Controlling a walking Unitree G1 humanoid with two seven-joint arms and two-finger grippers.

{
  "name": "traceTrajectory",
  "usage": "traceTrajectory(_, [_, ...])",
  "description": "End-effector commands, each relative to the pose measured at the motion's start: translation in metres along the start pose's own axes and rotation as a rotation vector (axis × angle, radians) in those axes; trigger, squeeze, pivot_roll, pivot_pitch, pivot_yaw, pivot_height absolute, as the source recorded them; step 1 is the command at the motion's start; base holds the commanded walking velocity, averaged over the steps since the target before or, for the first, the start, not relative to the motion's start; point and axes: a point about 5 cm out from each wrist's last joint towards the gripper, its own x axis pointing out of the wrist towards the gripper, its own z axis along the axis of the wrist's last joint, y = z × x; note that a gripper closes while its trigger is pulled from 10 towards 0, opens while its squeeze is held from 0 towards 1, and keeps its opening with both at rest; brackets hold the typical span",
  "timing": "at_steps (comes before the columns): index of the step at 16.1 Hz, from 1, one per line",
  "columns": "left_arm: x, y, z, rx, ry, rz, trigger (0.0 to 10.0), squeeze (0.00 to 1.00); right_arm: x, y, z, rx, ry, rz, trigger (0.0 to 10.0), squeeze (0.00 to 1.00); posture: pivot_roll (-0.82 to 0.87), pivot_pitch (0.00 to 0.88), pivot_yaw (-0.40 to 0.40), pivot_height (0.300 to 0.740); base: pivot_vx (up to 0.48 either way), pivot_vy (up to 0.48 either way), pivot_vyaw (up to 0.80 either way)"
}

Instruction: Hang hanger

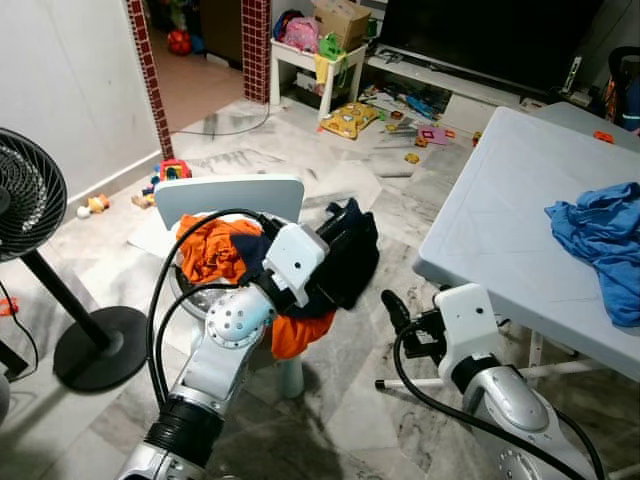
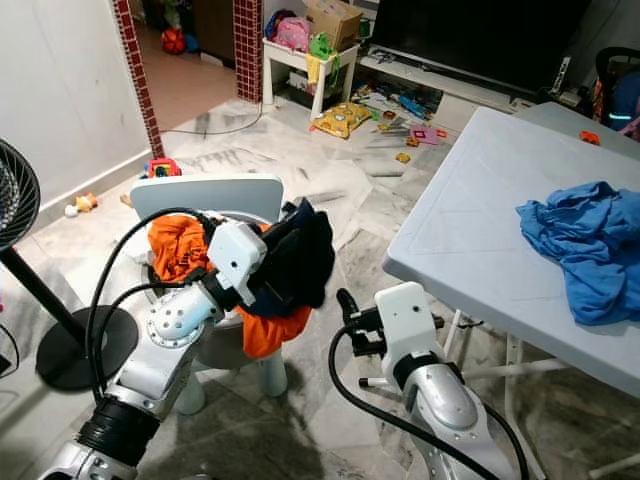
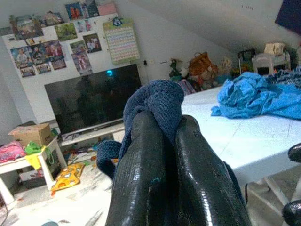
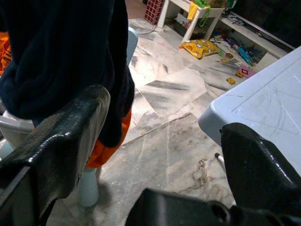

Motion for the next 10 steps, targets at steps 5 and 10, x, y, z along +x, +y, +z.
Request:
traceTrajectory(5, [0.015, 0.004, 0.020, -0.068, -0.062, -0.013, 0.0, 0.00, 0.000, -0.004, -0.005, -0.006, 0.003, -0.022, 10.0, 0.00, 0.05, 0.000, -0.098, 0.740, 0.000, 0.000, 0.00])
traceTrajectory(10, [-0.006, -0.014, -0.015, -0.099, 0.127, -0.005, 0.0, 0.00, 0.004, -0.012, -0.003, -0.011, -0.019, -0.081, 10.0, 0.00, 0.05, 0.000, -0.094, 0.740, 0.000, 0.000, 0.00])
